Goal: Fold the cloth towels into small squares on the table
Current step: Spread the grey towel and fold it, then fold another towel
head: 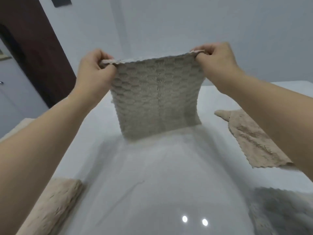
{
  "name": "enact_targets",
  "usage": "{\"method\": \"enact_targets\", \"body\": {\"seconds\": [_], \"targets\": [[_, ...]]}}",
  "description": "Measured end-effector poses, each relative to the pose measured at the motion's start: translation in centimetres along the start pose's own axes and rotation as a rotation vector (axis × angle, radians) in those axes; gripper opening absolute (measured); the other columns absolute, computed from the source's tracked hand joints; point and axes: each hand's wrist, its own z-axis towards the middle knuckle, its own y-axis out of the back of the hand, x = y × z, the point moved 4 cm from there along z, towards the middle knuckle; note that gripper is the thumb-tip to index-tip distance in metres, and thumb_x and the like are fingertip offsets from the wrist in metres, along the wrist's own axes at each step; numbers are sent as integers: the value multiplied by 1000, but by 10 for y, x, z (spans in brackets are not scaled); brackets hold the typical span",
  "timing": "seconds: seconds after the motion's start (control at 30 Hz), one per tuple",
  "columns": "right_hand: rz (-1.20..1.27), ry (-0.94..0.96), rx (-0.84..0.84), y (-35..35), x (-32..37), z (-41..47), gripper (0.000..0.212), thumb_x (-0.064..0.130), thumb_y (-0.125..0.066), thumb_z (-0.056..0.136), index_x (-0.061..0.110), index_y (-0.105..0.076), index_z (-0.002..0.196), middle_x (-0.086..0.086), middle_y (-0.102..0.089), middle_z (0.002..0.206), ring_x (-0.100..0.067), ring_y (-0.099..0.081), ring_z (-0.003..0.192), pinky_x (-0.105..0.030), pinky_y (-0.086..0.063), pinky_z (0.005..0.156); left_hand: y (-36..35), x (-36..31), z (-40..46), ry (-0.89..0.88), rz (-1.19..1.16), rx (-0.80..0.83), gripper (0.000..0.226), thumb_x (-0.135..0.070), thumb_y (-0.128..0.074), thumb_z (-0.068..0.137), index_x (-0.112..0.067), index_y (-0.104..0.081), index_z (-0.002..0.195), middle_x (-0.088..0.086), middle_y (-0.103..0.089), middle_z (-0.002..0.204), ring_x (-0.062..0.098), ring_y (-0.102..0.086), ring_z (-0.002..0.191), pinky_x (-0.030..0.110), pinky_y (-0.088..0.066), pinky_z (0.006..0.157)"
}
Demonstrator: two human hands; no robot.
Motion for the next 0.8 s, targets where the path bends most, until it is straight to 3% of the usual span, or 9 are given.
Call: {"method": "enact_targets", "body": {"seconds": [0.07, 0.17, 0.27, 0.37, 0.43, 0.53, 0.63, 0.8], "targets": [[29, 62, 21, 6, 14, -2, 26, 15, -48, 90, 16, -74, 91, -3, -63, 75, -16, -55, 63, -23, -46, 54, 11, -18, -3, -47, -16, -13, 20, -11, -56, 84, -30, -55, 75, -4, -49, 67, 12, -43, 63, 26, -34, 54], [65, 60, 80, 15, 27, -9, 23, 10, -46, 84, 7, -67, 76, -7, -53, 64, -19, -48, 59, -29, -39, 53, 23, -37, -9, -5, -157, -34, 20, -11, -53, 85, -26, -55, 72, -4, -53, 70, 12, -50, 67, 27, -39, 59], [185, -67, 153, 25, 35, -17, 32, 7, -52, 82, 18, -53, 51, 3, -44, 44, -17, -35, 45, -25, -27, 47, 32, -42, -12, 151, -359, -57, 18, -14, -54, 85, -22, -56, 69, -1, -61, 65, 19, -62, 64, 33, -47, 61], [252, -251, 211, 31, 35, -26, 26, 18, -61, 84, 19, -53, 60, 7, -41, 41, -12, -33, 41, -28, -27, 44, 32, -44, -17, 311, -465, -14, 7, -21, -60, 79, -14, -63, 80, 12, -65, 84, 30, -67, 82, 48, -52, 76], [251, -371, 273, 31, 30, -31, 21, 22, -60, 88, 16, -53, 68, 4, -44, 44, -13, -41, 39, -26, -38, 44, 28, -43, -23, 393, -478, 21, 8, -22, -62, 80, -15, -65, 78, 10, -66, 81, 30, -66, 80, 47, -53, 77], [208, -493, 419, 27, 17, -41, 15, 23, -53, 95, 10, -55, 87, -7, -60, 68, -22, -63, 60, -29, -55, 49, 15, -32, -35, 538, -406, 66, 16, -21, -61, 90, -15, -63, 75, 1, -66, 61, 20, -67, 59, 34, -59, 65], [81, -521, 439, 20, -7, -44, 14, 22, -55, 96, 8, -54, 99, -12, -55, 82, -27, -56, 76, -33, -51, 63, 1, -8, -46, 627, -187, 81, 17, -21, -65, 89, -13, -60, 75, 6, -64, 70, 19, -61, 57, 28, -51, 60], [-216, -422, 335, 2, -55, -52, 13, 19, -64, 90, 9, -57, 85, -9, -56, 74, -22, -55, 63, -30, -48, 60, -30, 44, -66, 707, 13, 157, 8, -18, -65, 87, -10, -64, 86, 9, -60, 75, 23, -52, 57, 27, -36, 53]]}}
